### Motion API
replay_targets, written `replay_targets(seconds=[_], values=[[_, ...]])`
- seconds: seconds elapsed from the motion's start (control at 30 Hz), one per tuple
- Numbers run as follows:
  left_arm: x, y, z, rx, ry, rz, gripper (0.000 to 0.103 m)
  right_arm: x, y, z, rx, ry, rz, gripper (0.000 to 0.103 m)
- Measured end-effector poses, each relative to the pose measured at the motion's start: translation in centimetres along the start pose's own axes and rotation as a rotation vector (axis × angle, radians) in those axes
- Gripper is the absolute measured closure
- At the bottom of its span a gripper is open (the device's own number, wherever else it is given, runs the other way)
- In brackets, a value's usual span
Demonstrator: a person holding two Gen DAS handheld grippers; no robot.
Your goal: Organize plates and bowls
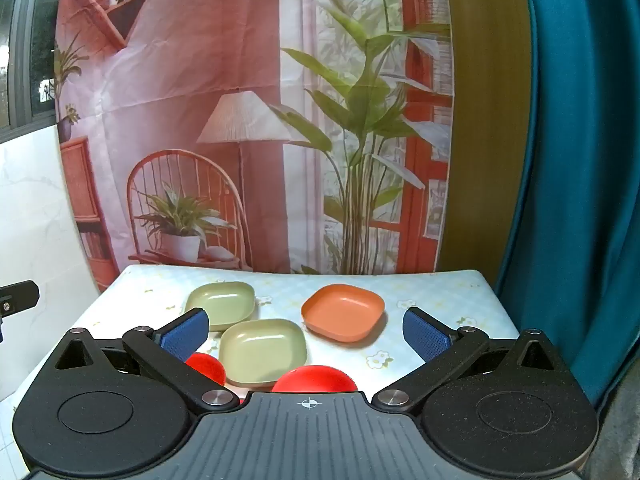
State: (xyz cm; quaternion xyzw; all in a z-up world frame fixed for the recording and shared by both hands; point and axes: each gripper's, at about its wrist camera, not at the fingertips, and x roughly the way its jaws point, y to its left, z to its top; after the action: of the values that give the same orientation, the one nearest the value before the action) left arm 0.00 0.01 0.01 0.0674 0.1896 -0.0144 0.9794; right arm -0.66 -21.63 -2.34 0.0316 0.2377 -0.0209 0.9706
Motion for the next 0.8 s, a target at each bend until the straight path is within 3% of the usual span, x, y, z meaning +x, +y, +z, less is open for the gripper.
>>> replay_targets(seconds=[0.8], values=[[-0.02, 0.05, -0.36, -0.006, -0.006, -0.001, 0.0, -0.1, -0.03, 0.0, 0.005, -0.005, 0.005, 0.0]])
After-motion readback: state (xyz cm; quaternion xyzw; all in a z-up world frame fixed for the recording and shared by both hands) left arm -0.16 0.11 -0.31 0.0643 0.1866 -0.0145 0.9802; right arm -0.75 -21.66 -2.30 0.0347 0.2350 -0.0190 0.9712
